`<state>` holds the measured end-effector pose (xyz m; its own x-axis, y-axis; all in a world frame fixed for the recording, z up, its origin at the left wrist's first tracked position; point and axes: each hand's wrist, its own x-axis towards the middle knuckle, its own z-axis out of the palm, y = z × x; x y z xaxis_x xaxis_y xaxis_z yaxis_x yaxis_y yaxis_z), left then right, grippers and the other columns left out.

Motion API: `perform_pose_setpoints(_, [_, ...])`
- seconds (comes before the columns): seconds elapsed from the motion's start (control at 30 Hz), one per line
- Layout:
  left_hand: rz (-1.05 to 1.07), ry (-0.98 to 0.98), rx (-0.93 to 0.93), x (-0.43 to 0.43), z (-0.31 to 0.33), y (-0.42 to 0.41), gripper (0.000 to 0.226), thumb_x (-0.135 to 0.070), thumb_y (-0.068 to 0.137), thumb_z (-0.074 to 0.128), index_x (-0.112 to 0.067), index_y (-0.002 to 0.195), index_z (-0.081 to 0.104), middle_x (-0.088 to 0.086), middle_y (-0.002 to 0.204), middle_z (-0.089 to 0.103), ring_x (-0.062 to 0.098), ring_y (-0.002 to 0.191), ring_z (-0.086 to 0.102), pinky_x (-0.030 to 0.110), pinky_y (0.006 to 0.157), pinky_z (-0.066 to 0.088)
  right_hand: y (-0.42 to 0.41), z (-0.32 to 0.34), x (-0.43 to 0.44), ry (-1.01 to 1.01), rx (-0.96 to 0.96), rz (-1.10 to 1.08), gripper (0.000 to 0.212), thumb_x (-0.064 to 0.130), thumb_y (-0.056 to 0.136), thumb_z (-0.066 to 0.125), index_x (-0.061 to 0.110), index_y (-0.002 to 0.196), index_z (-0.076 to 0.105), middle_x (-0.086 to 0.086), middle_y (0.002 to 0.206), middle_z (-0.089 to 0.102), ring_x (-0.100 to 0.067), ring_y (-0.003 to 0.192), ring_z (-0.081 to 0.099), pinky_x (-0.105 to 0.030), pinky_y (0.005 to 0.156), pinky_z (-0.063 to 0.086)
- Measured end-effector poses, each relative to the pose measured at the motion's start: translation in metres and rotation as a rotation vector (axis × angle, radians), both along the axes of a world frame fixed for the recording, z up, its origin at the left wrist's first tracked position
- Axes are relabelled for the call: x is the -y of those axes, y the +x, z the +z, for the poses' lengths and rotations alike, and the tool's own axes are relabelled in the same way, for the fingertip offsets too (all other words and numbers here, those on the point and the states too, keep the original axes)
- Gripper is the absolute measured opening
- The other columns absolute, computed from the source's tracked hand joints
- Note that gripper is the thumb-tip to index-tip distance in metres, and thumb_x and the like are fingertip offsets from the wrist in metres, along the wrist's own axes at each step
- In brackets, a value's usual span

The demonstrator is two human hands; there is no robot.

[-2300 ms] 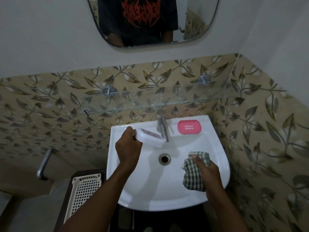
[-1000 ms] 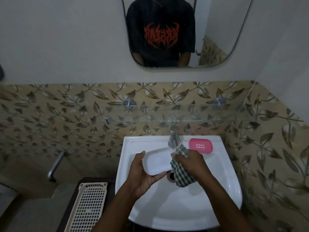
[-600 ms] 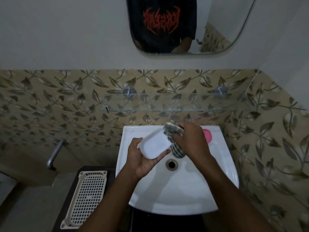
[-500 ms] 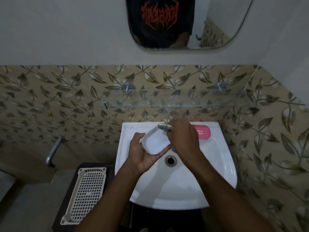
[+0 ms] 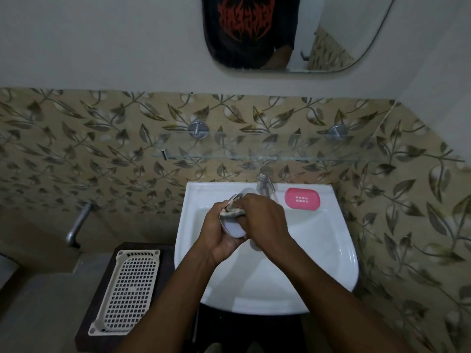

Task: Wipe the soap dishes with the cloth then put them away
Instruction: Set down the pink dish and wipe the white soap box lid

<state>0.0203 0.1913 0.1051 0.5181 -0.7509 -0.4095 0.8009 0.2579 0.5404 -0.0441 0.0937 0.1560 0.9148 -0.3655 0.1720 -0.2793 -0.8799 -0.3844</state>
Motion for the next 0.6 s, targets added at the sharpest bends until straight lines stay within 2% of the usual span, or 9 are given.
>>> perform_pose_setpoints(0.1, [-0.012,-0.014,0.043,0.003,0.004,-0.003,0.028,-0.029,0.09,0.052,-0.011,0.094,0.073,0.012,0.094,0.069,0.025,0.077,0.067,0.033,0.064,0.052,0.001,0.002,0.013,-0.034,0.025,-0.218,0.015,0.023,0.083,0.062,0.027,0.093,0.072,-0.001,0.088,0.073,-0.024,0.083,0.069,-0.029,0.067,0.05])
perform_pose_setpoints(0.17, [-0.025,-0.011,0.058,0.003,0.004,-0.003,0.03,-0.03,0.088,0.052,-0.011,0.09,0.075,0.012,0.092,0.071,0.024,0.077,0.068,0.035,0.068,0.054,0.002,-0.001,0.01,-0.01,0.009,-0.262,0.014,0.021,0.083,0.061,0.025,0.093,0.071,-0.002,0.088,0.072,-0.025,0.082,0.068,-0.03,0.063,0.05])
perform_pose_setpoints(0.27, [0.005,0.016,0.07,0.002,0.003,0.0,0.035,-0.033,0.089,0.049,-0.008,0.096,0.074,0.015,0.098,0.071,0.027,0.085,0.068,0.039,0.078,0.054,0.004,-0.003,0.001,0.135,0.017,-0.156,0.017,0.027,0.084,0.059,0.026,0.096,0.071,0.003,0.095,0.071,-0.019,0.086,0.066,-0.026,0.065,0.045])
perform_pose_setpoints(0.37, [0.004,0.027,0.055,-0.003,0.004,0.008,0.036,-0.033,0.087,0.052,-0.005,0.088,0.074,0.015,0.088,0.072,0.026,0.078,0.069,0.036,0.07,0.058,0.001,-0.002,-0.01,0.265,-0.164,0.061,0.024,0.041,0.081,0.053,0.027,0.092,0.07,0.006,0.09,0.07,-0.016,0.083,0.065,-0.032,0.073,0.054])
perform_pose_setpoints(0.43, [-0.007,0.064,0.051,-0.003,0.006,0.008,0.034,-0.033,0.091,0.05,-0.006,0.091,0.07,0.013,0.084,0.07,0.025,0.073,0.068,0.034,0.067,0.056,-0.002,0.01,-0.008,0.176,-0.286,0.118,0.019,0.037,0.082,0.056,0.028,0.093,0.069,0.004,0.085,0.07,-0.018,0.077,0.064,-0.031,0.068,0.053])
perform_pose_setpoints(0.53, [0.007,0.103,0.066,-0.001,0.005,0.006,0.031,-0.033,0.092,0.05,-0.01,0.107,0.066,0.015,0.097,0.066,0.029,0.088,0.063,0.046,0.087,0.046,-0.005,0.026,0.002,0.076,-0.473,0.084,0.013,0.038,0.086,0.063,0.026,0.087,0.068,0.004,0.078,0.063,-0.017,0.079,0.059,-0.024,0.067,0.039])
perform_pose_setpoints(0.6, [-0.01,0.08,0.072,0.001,0.011,0.003,0.027,-0.029,0.085,0.056,-0.01,0.104,0.064,0.018,0.1,0.058,0.029,0.087,0.056,0.043,0.084,0.041,-0.005,0.026,0.01,-0.017,-0.423,0.021,0.01,0.037,0.082,0.068,0.028,0.086,0.07,0.003,0.082,0.066,-0.019,0.083,0.063,-0.023,0.068,0.036])
